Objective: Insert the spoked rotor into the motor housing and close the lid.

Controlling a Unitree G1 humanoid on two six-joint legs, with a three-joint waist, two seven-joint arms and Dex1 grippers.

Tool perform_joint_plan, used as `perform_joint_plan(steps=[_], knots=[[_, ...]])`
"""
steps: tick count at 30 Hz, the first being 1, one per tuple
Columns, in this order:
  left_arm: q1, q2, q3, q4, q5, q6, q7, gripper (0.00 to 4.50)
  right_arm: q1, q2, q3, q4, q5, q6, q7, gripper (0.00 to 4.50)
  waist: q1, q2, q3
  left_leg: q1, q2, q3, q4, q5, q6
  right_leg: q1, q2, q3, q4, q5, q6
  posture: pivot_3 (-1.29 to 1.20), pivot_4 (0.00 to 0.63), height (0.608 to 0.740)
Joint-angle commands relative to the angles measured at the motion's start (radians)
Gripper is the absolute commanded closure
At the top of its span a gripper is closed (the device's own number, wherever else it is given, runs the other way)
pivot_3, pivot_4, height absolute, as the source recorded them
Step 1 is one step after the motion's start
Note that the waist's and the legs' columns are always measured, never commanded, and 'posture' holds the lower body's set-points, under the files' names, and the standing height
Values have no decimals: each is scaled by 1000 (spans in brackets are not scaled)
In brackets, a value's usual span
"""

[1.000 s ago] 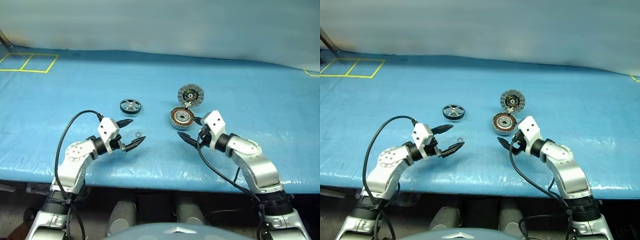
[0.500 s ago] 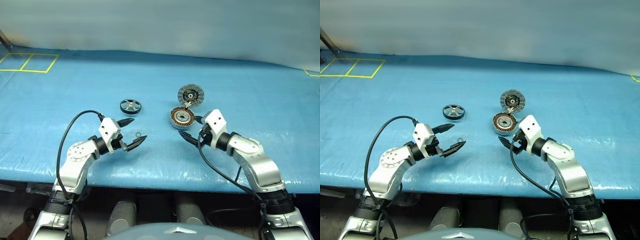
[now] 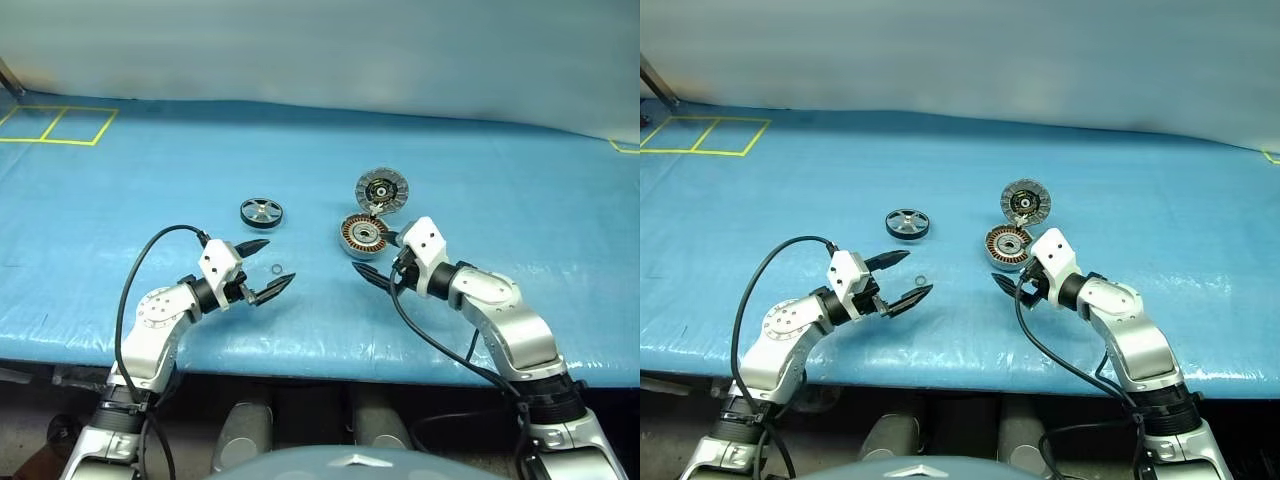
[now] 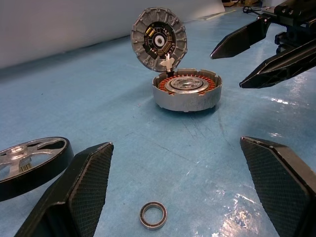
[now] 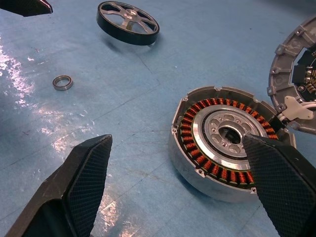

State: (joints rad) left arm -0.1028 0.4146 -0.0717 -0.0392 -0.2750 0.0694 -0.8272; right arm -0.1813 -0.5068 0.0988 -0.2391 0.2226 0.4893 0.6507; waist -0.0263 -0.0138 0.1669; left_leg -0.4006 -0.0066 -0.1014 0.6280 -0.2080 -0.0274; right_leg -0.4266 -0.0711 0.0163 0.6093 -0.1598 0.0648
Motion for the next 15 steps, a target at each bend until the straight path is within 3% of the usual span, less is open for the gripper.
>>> perform_joint_plan(steps=[1,8,15], knots=[[-8,-7,-1,1,9,-27,8,0,-50,-50,34,-16,-42,-6,37,54,-1,0,0,0,0,0,0,0,0,0,0,0,0,0,0,0,150,740],[0,-25,-18,14,9,-35,4,0,-276,-235,231,45,-215,-46,241,54,-5,0,1,0,0,1,1,0,0,0,0,0,0,0,0,0,150,740],[12,-57,-34,30,12,-61,19,0,-578,-214,439,331,-414,-177,409,54,-10,0,1,0,0,1,0,0,0,0,0,0,0,0,0,0,150,740]])
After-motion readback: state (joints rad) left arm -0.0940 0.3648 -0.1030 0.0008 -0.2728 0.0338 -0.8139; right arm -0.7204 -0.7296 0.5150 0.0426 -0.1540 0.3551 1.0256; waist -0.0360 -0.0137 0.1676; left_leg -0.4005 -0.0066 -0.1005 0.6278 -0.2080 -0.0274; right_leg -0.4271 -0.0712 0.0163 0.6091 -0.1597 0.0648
